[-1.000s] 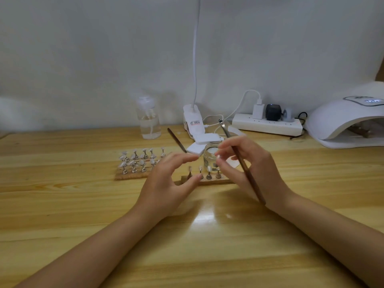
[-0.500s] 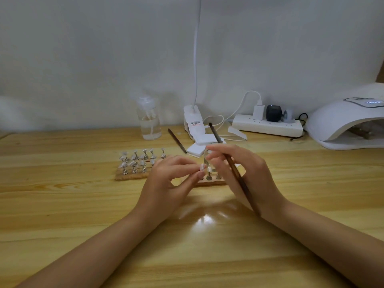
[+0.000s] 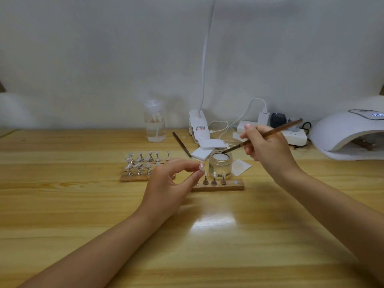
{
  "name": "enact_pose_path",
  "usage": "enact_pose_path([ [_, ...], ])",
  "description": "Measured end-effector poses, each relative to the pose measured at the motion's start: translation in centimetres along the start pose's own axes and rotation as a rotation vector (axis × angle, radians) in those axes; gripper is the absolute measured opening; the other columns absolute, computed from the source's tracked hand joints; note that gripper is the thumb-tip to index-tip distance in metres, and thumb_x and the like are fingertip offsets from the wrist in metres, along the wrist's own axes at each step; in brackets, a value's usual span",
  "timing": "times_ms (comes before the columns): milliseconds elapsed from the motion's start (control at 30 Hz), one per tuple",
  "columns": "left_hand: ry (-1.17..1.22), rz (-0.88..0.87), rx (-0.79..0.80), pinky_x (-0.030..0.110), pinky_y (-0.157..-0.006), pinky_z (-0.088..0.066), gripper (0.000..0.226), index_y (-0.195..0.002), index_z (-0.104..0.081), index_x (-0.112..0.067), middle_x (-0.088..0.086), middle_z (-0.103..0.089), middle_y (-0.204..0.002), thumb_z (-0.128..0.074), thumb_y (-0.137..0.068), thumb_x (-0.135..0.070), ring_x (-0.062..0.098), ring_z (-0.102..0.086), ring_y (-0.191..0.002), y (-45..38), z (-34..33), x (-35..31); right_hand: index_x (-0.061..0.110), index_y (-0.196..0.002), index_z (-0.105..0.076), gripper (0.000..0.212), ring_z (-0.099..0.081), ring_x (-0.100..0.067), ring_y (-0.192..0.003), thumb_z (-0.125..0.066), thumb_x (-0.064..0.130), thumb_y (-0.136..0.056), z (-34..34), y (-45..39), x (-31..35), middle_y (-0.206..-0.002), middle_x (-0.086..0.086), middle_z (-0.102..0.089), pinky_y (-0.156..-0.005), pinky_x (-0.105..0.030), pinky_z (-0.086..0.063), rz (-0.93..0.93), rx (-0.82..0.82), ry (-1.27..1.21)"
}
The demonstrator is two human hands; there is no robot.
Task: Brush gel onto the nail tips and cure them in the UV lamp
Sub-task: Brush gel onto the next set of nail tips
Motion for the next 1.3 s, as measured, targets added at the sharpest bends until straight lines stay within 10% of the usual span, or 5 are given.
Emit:
enact_pose_path([
  [467, 0.029, 0.055, -0.017, 0.038, -0.084, -0.048, 0.011, -0.079, -0.071, -0.025, -0.012, -0.069, -0.077, -0.071, -0.076, -0.015, 0.007, -0.063, -0.085, 0.0, 0.1, 0.3, 0.004, -0.072, -0.057, 0.04, -0.061, -0.023, -0.068, -0.05, 0.038, -0.092, -4.0, -1.7, 1.7, -0.057, -0.001, -0.055, -0.066, -0.035, -0.049, 0.133, 0.199, 0.567],
  [1300, 0.039, 0.039, -0.027, 0.041, -0.082, -0.05, 0.015, -0.079, -0.071, -0.028, -0.017, -0.07, -0.076, -0.071, -0.075, -0.014, 0.003, -0.064, -0.081, 0.1, 0.2, 0.2, 0.011, -0.061, -0.046, 0.035, -0.039, -0.002, -0.027, -0.05, 0.025, -0.093, 2.1, -3.6, -0.7, -0.033, 0.005, -0.051, -0.035, -0.011, -0.033, -0.147, -0.061, 0.143],
])
Point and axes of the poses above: each hand's wrist, its own y-axis away from the middle knuckle, its own z-axis out of the back of the hand, x = y × z, the point moved 7 cm from there along -y, towards the middle knuckle
